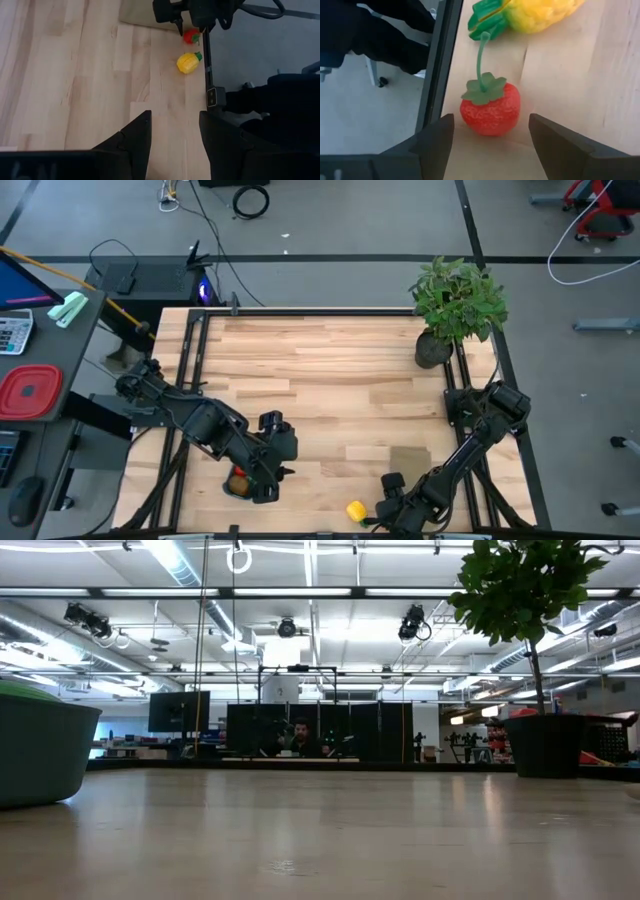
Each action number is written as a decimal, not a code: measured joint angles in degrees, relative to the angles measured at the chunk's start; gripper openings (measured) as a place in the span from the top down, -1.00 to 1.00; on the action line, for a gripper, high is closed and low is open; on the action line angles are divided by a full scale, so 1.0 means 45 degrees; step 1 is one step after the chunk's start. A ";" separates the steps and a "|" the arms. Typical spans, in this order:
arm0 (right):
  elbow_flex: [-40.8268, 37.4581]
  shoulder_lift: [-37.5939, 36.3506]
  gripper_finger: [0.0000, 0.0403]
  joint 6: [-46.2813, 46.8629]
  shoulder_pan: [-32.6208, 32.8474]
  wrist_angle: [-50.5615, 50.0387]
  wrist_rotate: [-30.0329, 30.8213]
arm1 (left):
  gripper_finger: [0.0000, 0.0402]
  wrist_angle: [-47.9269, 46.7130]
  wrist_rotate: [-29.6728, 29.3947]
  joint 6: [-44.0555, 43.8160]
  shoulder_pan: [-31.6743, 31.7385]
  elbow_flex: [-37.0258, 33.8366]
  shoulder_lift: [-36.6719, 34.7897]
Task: Pick and placing Produce into tupperware
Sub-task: Put the red strawberry into the blue bin
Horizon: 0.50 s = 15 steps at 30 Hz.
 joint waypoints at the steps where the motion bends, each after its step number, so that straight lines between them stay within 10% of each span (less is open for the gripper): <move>1: 0.0000 0.0000 -0.33 0.0002 0.0000 -0.0001 0.0000 | 0.14 0.0003 0.0000 0.0000 0.0000 0.0000 0.0000; 15: 0.0000 0.0005 -0.33 -0.0021 -0.0005 0.0153 0.0447 | 0.14 0.0003 0.0000 0.0000 0.0000 0.0000 0.0000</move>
